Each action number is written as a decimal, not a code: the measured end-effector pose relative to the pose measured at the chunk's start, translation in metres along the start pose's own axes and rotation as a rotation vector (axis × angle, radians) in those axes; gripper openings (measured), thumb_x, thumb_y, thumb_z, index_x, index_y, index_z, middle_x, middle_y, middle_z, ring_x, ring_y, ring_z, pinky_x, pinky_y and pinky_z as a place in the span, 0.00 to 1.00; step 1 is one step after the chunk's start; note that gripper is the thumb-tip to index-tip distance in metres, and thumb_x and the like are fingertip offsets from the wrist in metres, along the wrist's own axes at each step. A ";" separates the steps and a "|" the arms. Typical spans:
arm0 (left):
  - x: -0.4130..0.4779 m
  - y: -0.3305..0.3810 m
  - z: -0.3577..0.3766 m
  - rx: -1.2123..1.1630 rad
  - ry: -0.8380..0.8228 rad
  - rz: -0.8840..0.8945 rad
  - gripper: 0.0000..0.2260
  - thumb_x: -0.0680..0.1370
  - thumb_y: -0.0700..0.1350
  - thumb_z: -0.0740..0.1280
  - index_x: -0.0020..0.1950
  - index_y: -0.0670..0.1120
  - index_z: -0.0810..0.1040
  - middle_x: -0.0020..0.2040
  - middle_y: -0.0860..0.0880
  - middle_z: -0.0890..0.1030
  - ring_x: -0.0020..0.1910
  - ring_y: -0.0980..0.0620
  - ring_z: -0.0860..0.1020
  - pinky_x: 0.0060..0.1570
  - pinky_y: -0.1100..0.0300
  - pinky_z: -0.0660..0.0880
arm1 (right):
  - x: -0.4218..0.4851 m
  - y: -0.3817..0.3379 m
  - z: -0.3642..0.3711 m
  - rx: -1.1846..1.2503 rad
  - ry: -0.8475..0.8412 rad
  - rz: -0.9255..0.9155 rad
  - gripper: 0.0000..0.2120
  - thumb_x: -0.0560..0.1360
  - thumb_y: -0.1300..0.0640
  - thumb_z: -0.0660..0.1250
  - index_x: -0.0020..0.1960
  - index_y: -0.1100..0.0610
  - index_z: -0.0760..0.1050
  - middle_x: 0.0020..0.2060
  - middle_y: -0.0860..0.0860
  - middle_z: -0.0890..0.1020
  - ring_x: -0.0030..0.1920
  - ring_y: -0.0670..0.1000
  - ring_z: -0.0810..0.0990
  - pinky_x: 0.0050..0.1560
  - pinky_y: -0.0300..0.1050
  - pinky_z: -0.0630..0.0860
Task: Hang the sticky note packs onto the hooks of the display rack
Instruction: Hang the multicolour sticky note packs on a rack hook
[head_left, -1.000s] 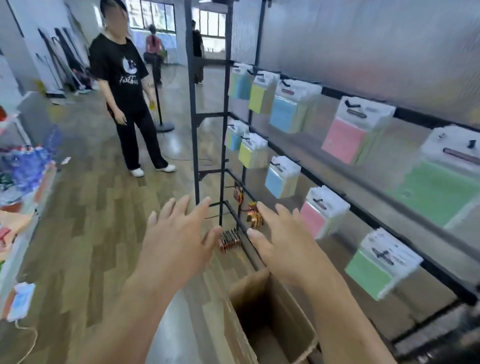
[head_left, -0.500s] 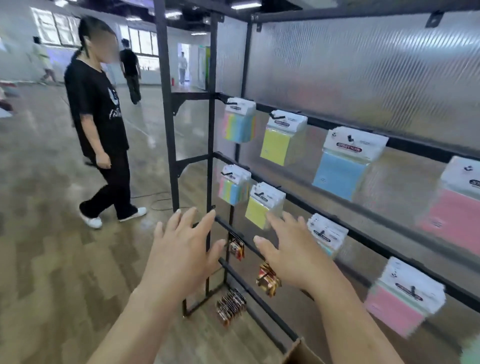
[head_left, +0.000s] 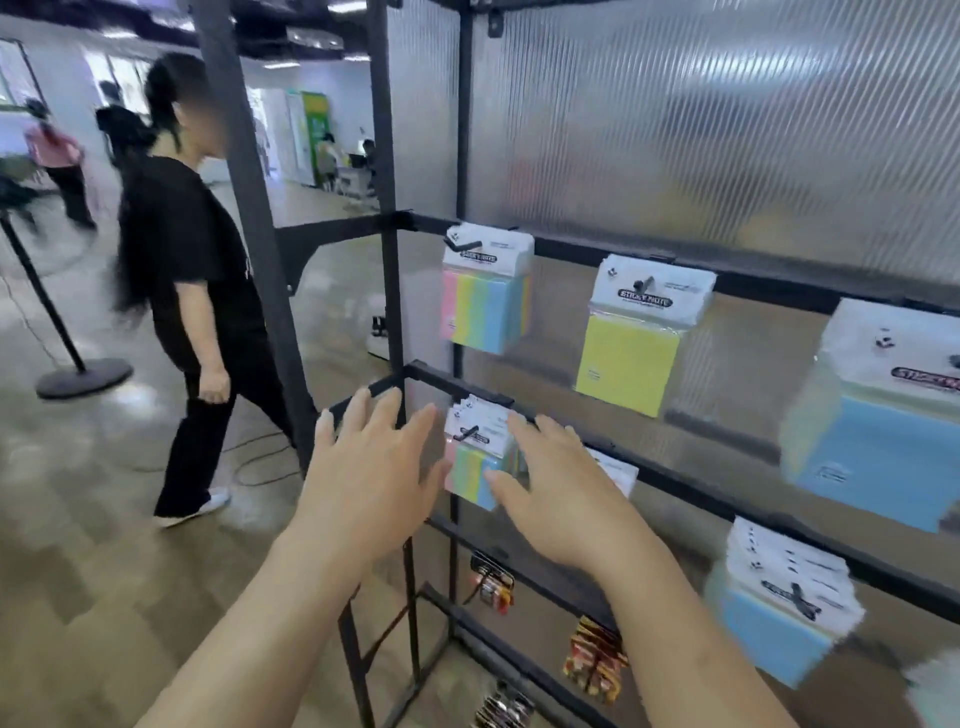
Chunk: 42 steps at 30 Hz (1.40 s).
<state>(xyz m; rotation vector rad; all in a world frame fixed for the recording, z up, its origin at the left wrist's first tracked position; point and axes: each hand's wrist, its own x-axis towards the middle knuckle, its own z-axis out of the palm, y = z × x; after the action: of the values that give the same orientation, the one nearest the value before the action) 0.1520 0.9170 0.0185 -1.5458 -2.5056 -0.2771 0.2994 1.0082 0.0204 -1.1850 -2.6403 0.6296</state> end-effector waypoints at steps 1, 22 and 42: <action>0.013 -0.005 0.002 0.005 -0.001 0.014 0.26 0.81 0.60 0.55 0.78 0.57 0.55 0.79 0.49 0.56 0.79 0.44 0.48 0.75 0.42 0.51 | 0.013 -0.003 0.000 0.019 0.028 0.006 0.33 0.81 0.45 0.55 0.78 0.49 0.40 0.78 0.47 0.44 0.77 0.53 0.40 0.74 0.55 0.52; 0.205 -0.051 0.001 -0.543 0.009 0.503 0.16 0.81 0.49 0.62 0.67 0.46 0.68 0.56 0.50 0.72 0.58 0.50 0.71 0.50 0.62 0.63 | 0.164 -0.018 -0.031 0.838 0.414 0.139 0.51 0.54 0.48 0.79 0.73 0.49 0.60 0.66 0.47 0.74 0.64 0.48 0.75 0.64 0.54 0.73; 0.152 -0.082 -0.026 -1.636 -0.395 0.550 0.23 0.72 0.57 0.66 0.66 0.56 0.70 0.55 0.60 0.83 0.54 0.61 0.81 0.45 0.69 0.77 | 0.095 -0.100 -0.018 1.057 0.509 -0.050 0.32 0.63 0.49 0.73 0.64 0.57 0.71 0.57 0.54 0.82 0.55 0.52 0.82 0.50 0.44 0.79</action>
<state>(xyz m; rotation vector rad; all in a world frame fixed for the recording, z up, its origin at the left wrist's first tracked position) 0.0131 1.0052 0.0771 -2.7646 -1.6109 -2.4776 0.1753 1.0257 0.0802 -0.7694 -1.5083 1.2657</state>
